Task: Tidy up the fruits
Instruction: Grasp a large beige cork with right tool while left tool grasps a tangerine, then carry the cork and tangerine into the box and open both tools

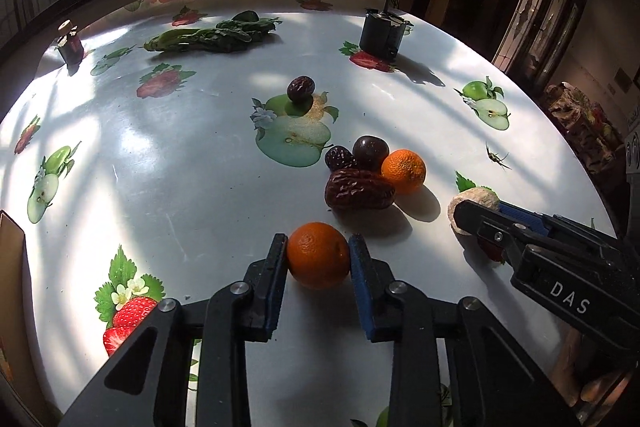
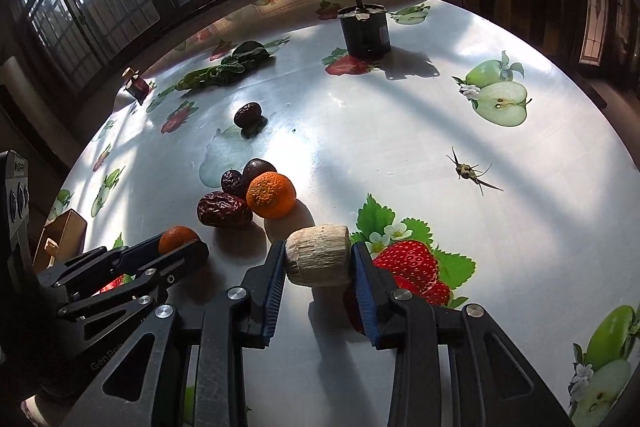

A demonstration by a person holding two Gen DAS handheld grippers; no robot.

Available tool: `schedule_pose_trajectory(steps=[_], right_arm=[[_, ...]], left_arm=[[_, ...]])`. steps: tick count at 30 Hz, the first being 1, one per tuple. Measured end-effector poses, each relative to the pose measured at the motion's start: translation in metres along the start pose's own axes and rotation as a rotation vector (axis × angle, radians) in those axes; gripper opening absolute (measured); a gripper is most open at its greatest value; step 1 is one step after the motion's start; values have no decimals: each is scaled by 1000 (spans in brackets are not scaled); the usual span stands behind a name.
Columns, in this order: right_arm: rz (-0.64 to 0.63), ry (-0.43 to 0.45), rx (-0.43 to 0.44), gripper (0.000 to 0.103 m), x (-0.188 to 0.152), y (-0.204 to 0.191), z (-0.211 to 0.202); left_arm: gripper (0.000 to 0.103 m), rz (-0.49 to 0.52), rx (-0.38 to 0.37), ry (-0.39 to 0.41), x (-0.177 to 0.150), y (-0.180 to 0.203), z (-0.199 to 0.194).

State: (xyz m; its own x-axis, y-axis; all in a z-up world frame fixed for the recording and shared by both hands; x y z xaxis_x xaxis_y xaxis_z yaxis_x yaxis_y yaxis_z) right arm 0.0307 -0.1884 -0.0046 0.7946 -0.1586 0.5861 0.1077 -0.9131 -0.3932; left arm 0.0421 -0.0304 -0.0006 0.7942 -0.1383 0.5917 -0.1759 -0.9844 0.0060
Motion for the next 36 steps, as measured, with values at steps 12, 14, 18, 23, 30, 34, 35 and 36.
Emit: schedule_pose_trajectory(steps=[12, 14, 18, 23, 30, 34, 35, 36], right_arm=[[-22, 47, 63, 35, -1, -14, -4], [-30, 39, 56, 35, -4, -20, -2], [-49, 11, 77, 35, -14, -42, -1], [-146, -19, 193, 35, -35, -116, -11], [-388, -109, 359, 36, -81, -254, -4], [-472, -168, 426, 36, -104, -315, 12], [-489, -171, 429, 36, -107, -326, 16], [-509, -172, 431, 36, -108, -337, 20]], left_arm=[[30, -334, -43, 83, -68, -130, -111], [30, -411, 3, 94, -83, -166, -125], [30, -507, 138, 102, -113, -230, -148], [30, -569, 272, 93, -145, -283, -163], [30, -630, 336, 67, -173, -320, -162], [30, -614, 337, 75, -163, -327, -162], [30, -608, 336, 73, -159, -329, -161], [30, -600, 338, 71, -155, -331, -159]])
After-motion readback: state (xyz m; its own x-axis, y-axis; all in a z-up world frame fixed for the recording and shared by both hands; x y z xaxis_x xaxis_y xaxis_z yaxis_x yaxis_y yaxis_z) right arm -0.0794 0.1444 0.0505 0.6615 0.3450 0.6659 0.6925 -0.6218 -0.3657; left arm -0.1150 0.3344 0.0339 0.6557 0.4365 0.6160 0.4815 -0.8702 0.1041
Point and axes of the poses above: each gripper's, at about its wrist camera, not at the fingertips, and z roughly the way its jaws point, y to its right, x to its top, the point moved 4 cm from there along z, roughly the way its jaws point, and after that the axes turned 9 degrees about x, right-handed, at the moved point
